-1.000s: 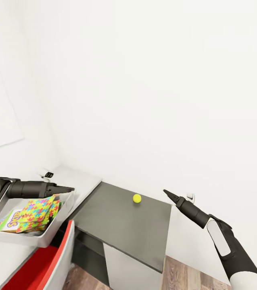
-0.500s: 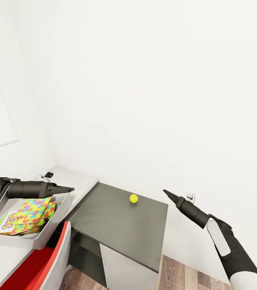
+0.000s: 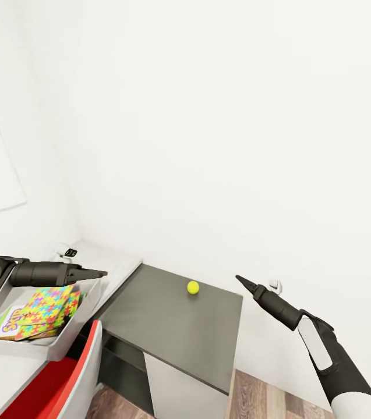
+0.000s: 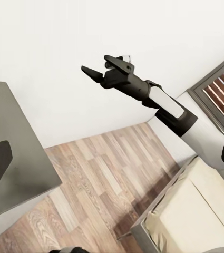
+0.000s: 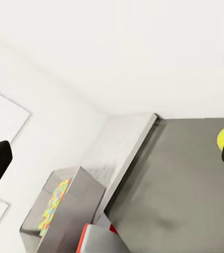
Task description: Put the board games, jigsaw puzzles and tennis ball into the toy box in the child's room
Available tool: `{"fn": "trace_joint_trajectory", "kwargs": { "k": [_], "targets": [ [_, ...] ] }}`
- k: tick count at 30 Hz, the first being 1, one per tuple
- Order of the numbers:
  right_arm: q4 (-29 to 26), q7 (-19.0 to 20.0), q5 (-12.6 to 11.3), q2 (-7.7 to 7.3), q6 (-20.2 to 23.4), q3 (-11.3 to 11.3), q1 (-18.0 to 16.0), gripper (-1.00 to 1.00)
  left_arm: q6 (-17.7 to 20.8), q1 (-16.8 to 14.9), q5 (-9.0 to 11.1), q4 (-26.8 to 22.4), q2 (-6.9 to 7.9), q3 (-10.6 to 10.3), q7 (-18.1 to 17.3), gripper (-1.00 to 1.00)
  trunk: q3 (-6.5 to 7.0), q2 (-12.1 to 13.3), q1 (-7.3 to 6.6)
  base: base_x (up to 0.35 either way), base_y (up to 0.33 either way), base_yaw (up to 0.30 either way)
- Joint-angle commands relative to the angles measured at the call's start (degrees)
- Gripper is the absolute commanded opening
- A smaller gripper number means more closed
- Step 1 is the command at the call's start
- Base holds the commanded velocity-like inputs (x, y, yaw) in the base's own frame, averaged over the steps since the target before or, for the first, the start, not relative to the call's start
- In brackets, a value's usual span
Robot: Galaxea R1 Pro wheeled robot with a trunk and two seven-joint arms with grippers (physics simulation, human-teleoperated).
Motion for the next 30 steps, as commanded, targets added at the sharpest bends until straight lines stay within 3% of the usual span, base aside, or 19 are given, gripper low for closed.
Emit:
{"fn": "trace_joint_trajectory", "kwargs": {
  "k": [1,9,30],
  "targets": [
    [0.00,-0.01,-0.35,0.00,0.44,-0.06,-0.05,1.00,0.59,-0.07,0.09,0.01,0.06,-0.13,-0.20,1.00,-0.14,-0.13,0.05,0.115,0.000,0.000],
    [-0.05,-0.20,-0.35,0.00,0.45,-0.07,-0.05,1.00,0.16,-0.04,0.25,0.01,0.06,-0.14,-0.20,1.00,-0.12,-0.13,0.05,0.206,-0.016,-0.003],
    [-0.08,-0.21,-0.35,0.01,0.45,-0.03,-0.05,1.00,0.01,-0.02,0.16,0.01,0.06,-0.13,-0.20,1.00,0.65,-0.13,0.05,0.069,0.042,-0.097]
  ]
}}
